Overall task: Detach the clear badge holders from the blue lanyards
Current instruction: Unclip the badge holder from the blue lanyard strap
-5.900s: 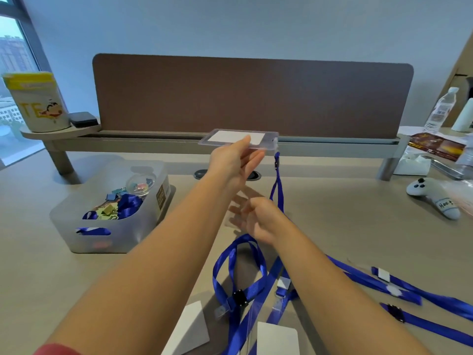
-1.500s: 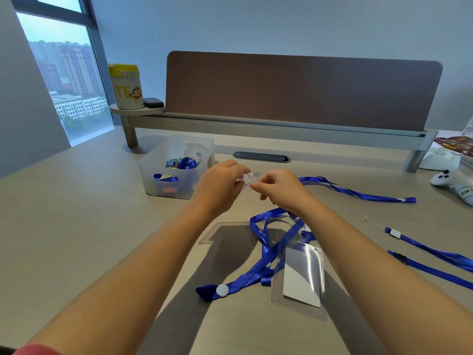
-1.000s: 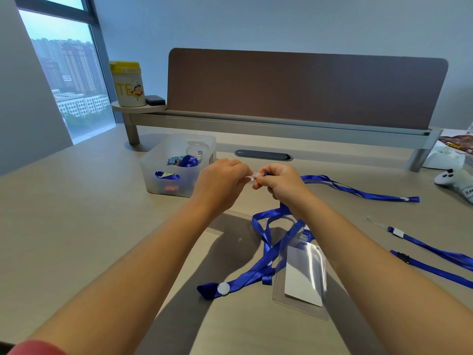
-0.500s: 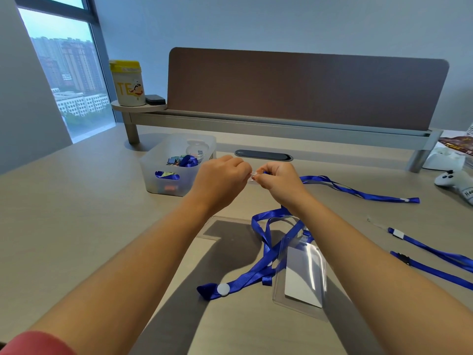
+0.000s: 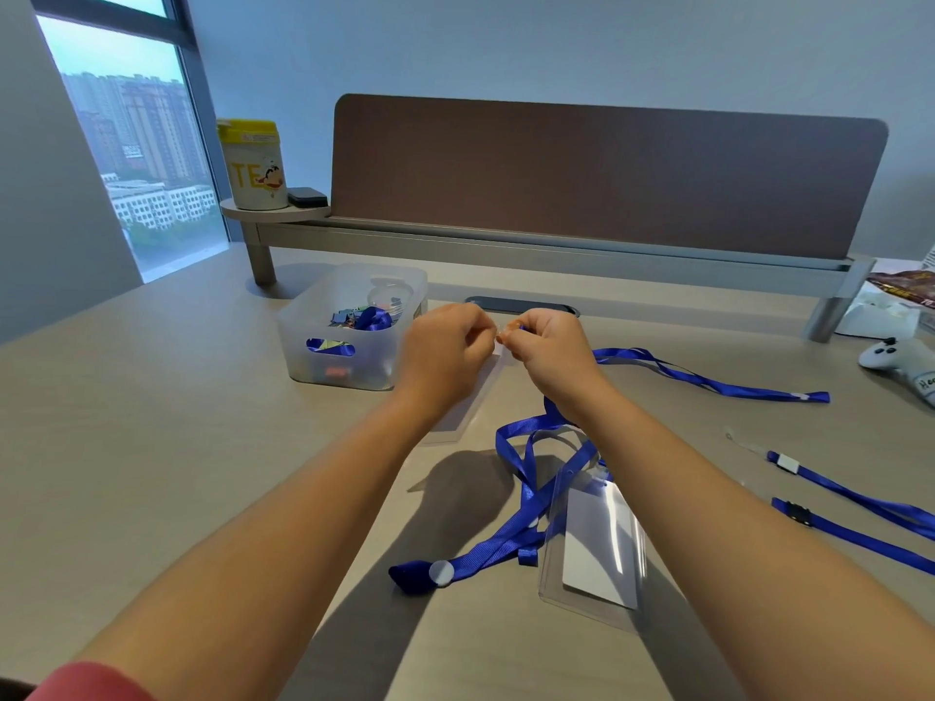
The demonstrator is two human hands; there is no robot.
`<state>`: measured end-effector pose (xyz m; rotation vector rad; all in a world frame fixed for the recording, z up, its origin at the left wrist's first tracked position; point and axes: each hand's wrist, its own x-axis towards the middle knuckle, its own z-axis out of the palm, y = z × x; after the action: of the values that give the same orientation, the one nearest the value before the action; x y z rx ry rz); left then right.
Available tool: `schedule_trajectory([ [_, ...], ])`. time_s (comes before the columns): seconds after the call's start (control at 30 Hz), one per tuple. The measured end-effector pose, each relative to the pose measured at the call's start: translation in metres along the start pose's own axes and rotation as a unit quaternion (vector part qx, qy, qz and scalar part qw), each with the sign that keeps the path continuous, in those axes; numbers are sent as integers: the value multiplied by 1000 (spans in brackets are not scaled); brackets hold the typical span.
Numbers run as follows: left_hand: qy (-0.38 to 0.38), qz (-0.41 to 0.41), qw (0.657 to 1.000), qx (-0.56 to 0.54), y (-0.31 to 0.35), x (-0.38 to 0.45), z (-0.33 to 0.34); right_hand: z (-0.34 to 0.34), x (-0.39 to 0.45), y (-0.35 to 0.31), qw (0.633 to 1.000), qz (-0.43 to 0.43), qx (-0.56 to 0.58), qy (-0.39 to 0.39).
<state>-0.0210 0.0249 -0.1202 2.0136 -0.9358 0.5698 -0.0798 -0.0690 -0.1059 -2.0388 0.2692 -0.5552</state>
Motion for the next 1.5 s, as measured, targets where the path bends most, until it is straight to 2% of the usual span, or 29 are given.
schedule_trajectory([
  [0.17,12,-67,995,-74,0,2,4,0,4,3,999,-31,-35,22],
  [0.5,-37,-142,969,-197,5,5,2,-10,8,1,991,-76,-109,-20],
  [0.6,-47,-116,978,-167,6,6,1,-17,8,0,990,-71,-116,-37],
  [0.7,-73,-38,996,-39,7,9,-2,-24,8,0,990,-57,-120,-53],
  [0.77,-88,2,996,25,6,10,-3,-26,8,-1,988,-55,-132,-58],
  [0.87,-70,35,995,59,7,10,-3,-23,8,-3,986,-57,-146,-56],
  [0.97,-39,25,998,36,8,8,0,-19,8,-1,988,-68,-136,-28],
  [1.13,11,-79,991,-104,10,10,7,-12,6,1,987,-95,-131,17],
  [1.2,-3,-112,981,-157,11,12,6,-13,7,0,991,-83,-106,23],
  [1.33,-38,-130,961,-240,14,14,0,-27,12,-5,999,6,37,0],
  [1.5,-102,-122,971,-179,11,13,9,-39,18,-12,984,88,153,-29],
])
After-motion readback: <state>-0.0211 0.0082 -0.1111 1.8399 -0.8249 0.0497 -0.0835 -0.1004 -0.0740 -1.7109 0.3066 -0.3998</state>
